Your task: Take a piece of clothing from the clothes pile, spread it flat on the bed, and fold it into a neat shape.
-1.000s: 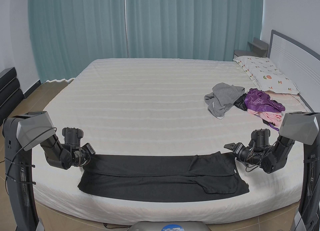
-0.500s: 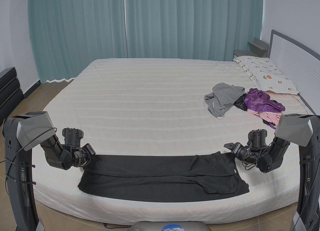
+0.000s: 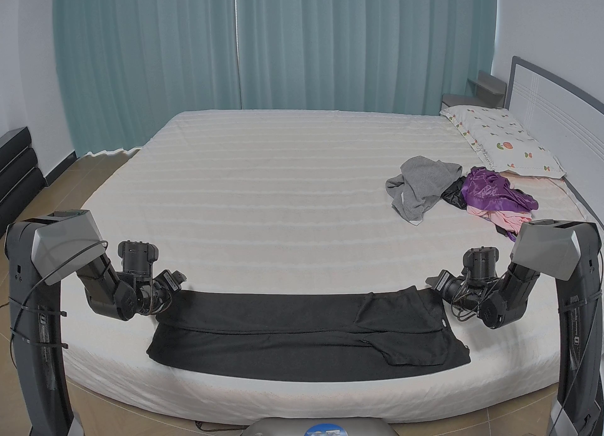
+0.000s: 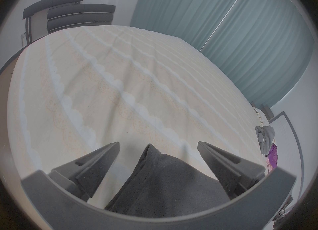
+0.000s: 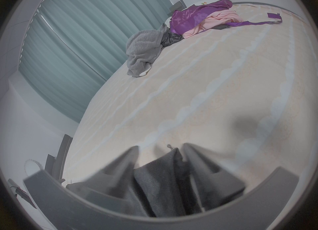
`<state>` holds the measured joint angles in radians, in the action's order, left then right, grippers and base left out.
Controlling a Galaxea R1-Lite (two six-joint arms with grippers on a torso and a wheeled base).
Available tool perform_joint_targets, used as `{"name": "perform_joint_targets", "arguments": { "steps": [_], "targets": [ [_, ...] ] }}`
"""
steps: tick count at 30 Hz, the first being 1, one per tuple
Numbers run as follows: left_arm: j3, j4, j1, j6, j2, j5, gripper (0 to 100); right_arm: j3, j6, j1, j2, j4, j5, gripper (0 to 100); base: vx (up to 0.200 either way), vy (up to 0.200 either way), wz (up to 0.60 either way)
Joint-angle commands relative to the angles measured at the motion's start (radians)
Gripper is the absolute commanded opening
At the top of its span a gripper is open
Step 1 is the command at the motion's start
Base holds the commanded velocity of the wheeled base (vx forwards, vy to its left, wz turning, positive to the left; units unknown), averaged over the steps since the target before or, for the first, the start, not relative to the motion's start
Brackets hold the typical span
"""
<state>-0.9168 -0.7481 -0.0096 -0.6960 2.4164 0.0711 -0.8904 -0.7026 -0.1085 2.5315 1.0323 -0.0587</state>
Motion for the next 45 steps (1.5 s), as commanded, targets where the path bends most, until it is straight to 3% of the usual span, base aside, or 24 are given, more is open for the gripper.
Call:
{"name": "perform_joint_targets", "arguments": {
  "steps": [1, 18, 19, 22, 27, 34, 45],
  "targets": [
    [0.003, 0.000, 0.005, -0.002, -0.005, -0.001, 100, 0.005, 0.000, 0.001, 0.007, 0.011, 0.002, 0, 0.000, 0.000, 0.00],
    [0.032, 0.000, 0.023, -0.034, -0.043, -0.014, 100, 0.008, -0.005, 0.015, -0.002, 0.017, 0.014, 0, 0.000, 0.000, 0.00],
    [0.035, 0.000, 0.025, -0.034, -0.043, -0.014, 100, 0.010, -0.005, 0.015, -0.002, 0.017, 0.014, 100, 0.000, 0.000, 0.00],
    [0.039, 0.000, 0.026, -0.033, -0.046, -0.014, 100, 0.015, -0.005, 0.013, -0.002, 0.018, 0.013, 100, 0.000, 0.000, 0.00],
    [0.073, -0.002, 0.037, -0.034, -0.085, -0.027, 100, 0.082, -0.008, 0.046, -0.060, 0.143, 0.011, 100, 0.000, 0.000, 0.00],
    [0.205, -0.007, 0.060, -0.060, -0.207, -0.122, 100, 0.192, -0.048, 0.053, -0.172, 0.160, -0.001, 100, 0.000, 0.000, 0.00],
    [0.440, -0.177, 0.057, -0.068, -0.257, -0.166, 100, 0.441, -0.055, 0.050, -0.350, 0.173, -0.007, 100, -0.036, 0.000, 0.00]
  ]
}}
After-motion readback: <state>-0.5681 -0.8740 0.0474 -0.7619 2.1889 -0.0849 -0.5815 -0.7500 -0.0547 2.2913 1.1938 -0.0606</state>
